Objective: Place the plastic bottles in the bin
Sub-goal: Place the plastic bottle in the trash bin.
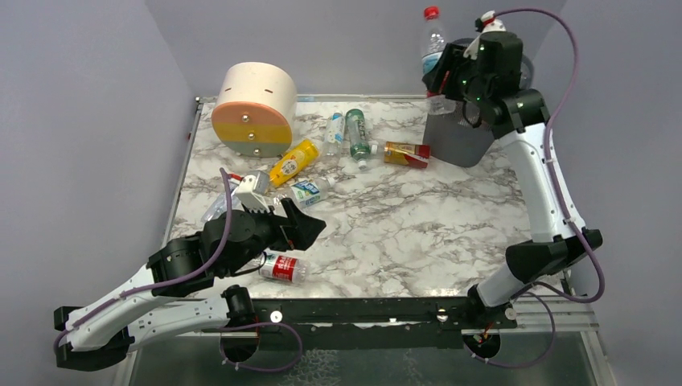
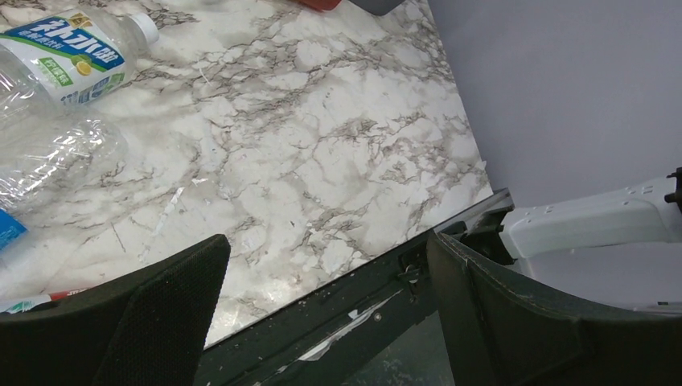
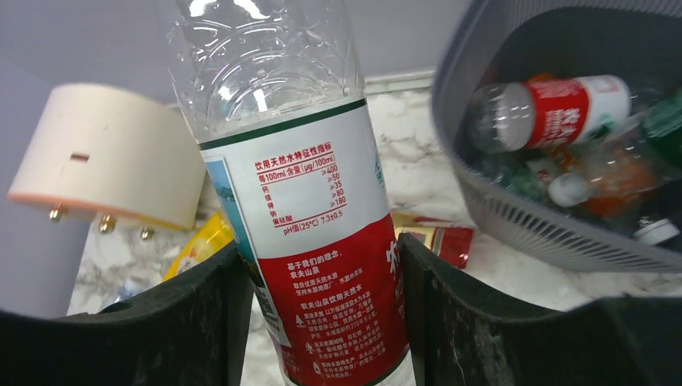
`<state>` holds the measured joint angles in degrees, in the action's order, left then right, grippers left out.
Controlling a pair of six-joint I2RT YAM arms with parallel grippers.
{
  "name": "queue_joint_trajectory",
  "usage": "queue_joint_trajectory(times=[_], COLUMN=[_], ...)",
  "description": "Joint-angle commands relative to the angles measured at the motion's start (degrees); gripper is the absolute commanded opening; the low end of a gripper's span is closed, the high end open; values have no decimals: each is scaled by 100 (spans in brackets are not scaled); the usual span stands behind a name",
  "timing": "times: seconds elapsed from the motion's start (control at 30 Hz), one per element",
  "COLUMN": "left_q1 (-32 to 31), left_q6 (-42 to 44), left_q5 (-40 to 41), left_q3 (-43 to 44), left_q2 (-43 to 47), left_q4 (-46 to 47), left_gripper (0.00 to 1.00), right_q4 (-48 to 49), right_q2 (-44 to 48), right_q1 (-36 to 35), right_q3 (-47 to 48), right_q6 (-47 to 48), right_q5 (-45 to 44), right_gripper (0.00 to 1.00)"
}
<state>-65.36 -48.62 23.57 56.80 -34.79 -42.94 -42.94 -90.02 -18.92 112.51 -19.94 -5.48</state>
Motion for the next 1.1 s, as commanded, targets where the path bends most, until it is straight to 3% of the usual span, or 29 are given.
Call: queue_joint_trajectory(times=[0.0, 0.23, 0.47, 0.73, 1.07], left_q1=[13, 13, 11, 15, 10], left_q6=[7, -16, -24, -20, 10], left_q5=[-56, -65, -48, 21, 67], left_q3=[-106, -169, -170, -151, -117], left_q2=[16, 68, 86, 107, 47], left_q4=[21, 14, -12, -79, -123], left_gripper=[99, 99, 99, 99, 99], right_q4=[-65, 134, 108, 198, -22], right_q2=[-407, -1087, -1907, -2077, -1788], right_q1=[981, 2205, 2525, 2682, 2850], right_q3=[579, 1263, 2103, 1996, 2054], right_q6=[-191, -713, -872, -932, -940], right_q5=[1039, 2183, 2563, 2545, 2437], right_gripper=[60, 60, 61, 88, 97])
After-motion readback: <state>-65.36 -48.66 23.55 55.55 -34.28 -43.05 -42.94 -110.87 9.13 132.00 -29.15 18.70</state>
